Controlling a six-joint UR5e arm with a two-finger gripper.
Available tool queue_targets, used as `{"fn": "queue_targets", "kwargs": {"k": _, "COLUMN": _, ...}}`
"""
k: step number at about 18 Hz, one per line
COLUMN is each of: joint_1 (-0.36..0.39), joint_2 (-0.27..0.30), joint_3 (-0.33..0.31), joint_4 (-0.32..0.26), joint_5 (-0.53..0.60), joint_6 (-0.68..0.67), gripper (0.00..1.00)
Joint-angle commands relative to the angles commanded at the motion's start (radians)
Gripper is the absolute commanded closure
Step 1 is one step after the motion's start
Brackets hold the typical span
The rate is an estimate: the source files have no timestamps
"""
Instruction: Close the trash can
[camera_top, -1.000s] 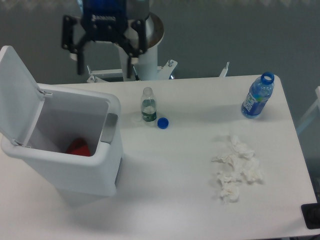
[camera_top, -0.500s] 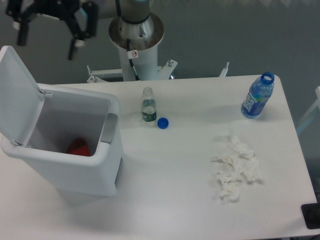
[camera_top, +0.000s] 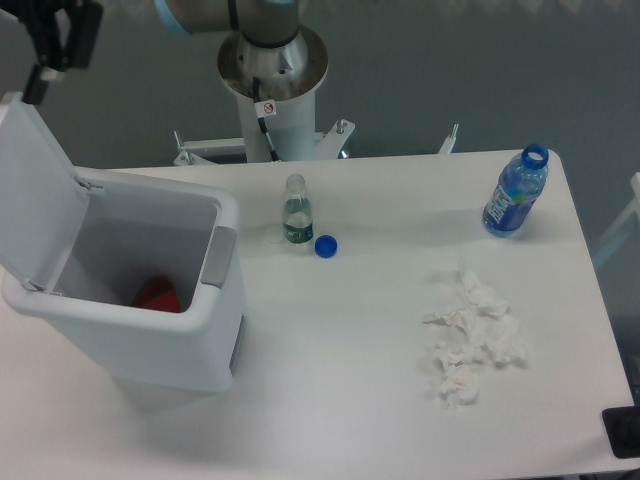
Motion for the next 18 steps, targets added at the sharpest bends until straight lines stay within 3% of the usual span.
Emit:
{"fn": "queue_targets", "kwargs": {"k": 11, "joint_1": -0.112, "joint_2": -0.069, "joint_3": 0.003, "joint_4": 0.006, "joint_5": -0.002, "joint_6": 0.055, "gripper": 0.00}}
{"fn": "queue_targets", "kwargs": {"k": 18, "joint_1": -0.144, "joint_2": -0.077, "joint_3": 0.003, "joint_4": 0.006, "joint_5": -0.002, "joint_6": 0.060, "gripper": 0.00}}
